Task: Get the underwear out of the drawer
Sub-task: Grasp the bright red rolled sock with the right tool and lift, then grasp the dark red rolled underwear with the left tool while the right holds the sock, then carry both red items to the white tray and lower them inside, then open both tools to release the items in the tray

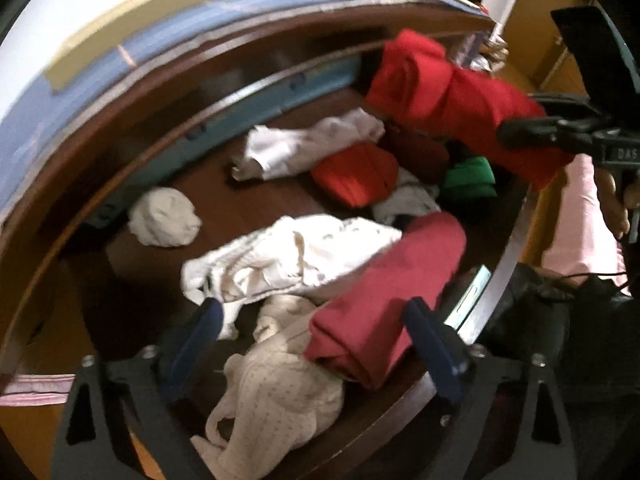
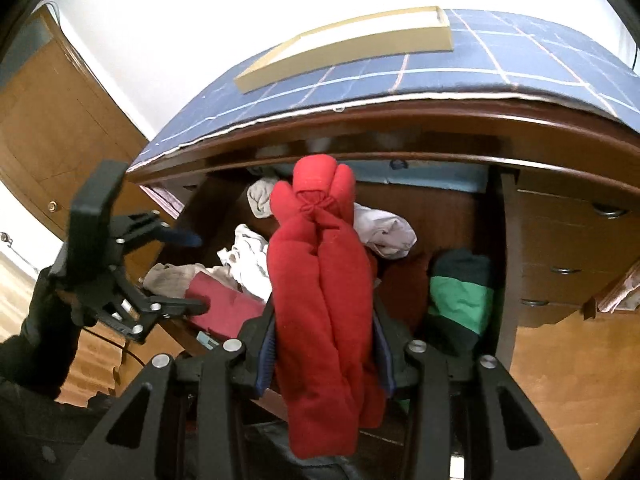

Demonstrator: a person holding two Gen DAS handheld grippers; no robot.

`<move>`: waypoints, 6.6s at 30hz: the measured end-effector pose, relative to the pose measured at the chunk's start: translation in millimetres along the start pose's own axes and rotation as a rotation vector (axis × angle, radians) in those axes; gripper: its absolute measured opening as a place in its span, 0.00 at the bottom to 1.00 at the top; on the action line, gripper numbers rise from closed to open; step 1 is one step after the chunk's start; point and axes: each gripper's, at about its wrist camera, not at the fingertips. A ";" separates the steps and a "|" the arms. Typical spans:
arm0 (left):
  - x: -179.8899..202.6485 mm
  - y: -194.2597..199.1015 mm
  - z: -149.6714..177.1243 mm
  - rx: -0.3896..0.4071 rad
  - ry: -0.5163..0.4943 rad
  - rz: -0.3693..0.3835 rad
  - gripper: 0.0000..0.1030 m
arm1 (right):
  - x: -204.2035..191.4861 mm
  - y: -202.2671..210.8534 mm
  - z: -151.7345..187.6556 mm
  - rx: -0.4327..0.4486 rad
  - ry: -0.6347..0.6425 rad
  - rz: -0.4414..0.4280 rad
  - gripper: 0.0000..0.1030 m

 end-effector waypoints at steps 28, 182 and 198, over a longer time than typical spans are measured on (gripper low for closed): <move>-33.4 22.5 24.4 0.119 0.206 0.107 0.23 | 13.9 16.9 -5.3 0.083 -0.127 -0.019 0.42; -198.8 80.7 -197.1 0.841 0.677 -0.763 1.00 | -44.9 -100.1 -299.8 0.791 -0.024 0.337 0.74; -191.4 87.4 -183.9 0.839 0.664 -0.756 1.00 | -37.3 -94.5 -287.4 0.773 -0.048 0.287 0.75</move>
Point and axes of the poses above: each gripper's, at about its wrist camera, not at the fingertips, and y roughly against the way its jaws point, x to its right, z to its underside, and after that the axes turned 2 degrees about -z, right-handed
